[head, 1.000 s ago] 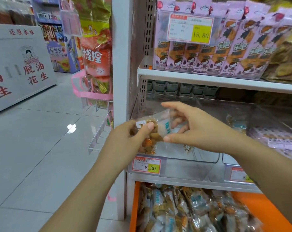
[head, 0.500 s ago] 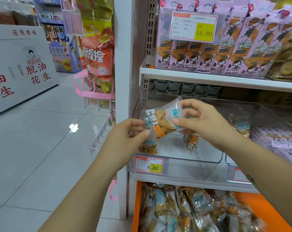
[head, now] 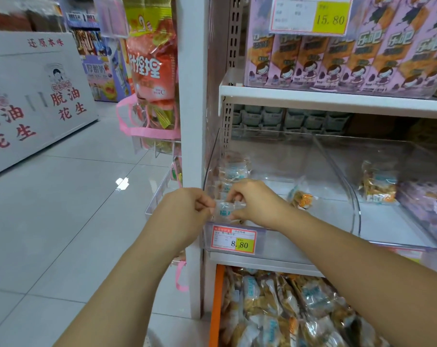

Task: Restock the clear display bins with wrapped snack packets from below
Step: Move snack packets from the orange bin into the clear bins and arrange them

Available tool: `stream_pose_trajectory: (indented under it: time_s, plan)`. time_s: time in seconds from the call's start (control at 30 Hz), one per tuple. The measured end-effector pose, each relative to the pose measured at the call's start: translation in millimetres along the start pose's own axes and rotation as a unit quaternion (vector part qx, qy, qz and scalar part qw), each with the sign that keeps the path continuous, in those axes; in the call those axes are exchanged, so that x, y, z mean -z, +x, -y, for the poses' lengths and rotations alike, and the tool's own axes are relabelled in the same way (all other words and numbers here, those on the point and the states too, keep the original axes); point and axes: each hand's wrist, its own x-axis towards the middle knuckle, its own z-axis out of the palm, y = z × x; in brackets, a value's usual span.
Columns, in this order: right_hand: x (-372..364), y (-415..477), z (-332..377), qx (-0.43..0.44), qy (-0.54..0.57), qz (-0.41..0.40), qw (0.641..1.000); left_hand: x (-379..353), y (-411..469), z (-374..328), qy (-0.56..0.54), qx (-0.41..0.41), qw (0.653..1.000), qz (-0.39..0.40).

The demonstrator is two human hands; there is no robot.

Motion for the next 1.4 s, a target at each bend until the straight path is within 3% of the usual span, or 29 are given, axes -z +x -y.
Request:
stream_pose_trajectory:
  time_s: [0.27,0.33,0.4,0.5,0.63,0.87,1.03,1.13,1.3,1.4]
  plan:
    - [14,-16,-8,-0.027,0.052,-0.027,0.998,2,-2,2,0.025,-0.004,1.0,-0.003]
    - [25,-21,-20,-0.064,0.075,-0.085,0.991,1,-2,1,0.03,-0.005,1.0,-0.003]
    - [34,-23,-41,-0.131,0.01,-0.136,0.982,1,-2,1,0.032,-0.004,0.999,-0.004]
    - [41,-23,-66,-0.241,-0.167,-0.03,0.956,1,-2,0,0.035,-0.003,0.999,-0.002]
    - [33,-14,-74,-0.292,-0.187,0.041,0.937,0,-3,-1,0.026,-0.002,1.0,0.004]
    - [33,-16,-78,-0.255,-0.147,0.024,0.956,0,-2,2,0.023,-0.002,1.0,0.005]
    - [70,-42,-50,-0.155,-0.049,-0.128,0.978,2,-5,-2,0.016,-0.02,1.0,-0.013]
    - [86,-64,-21,-0.081,0.038,-0.187,0.978,1,-10,-15,-0.045,-0.063,0.997,-0.016]
    - [90,-85,17,-0.015,0.229,-0.179,0.957,-12,-15,-32,-0.2,-0.089,0.974,0.057]
    - [89,-86,28,0.005,0.284,-0.166,0.944,-12,-14,-36,-0.234,-0.118,0.964,0.052]
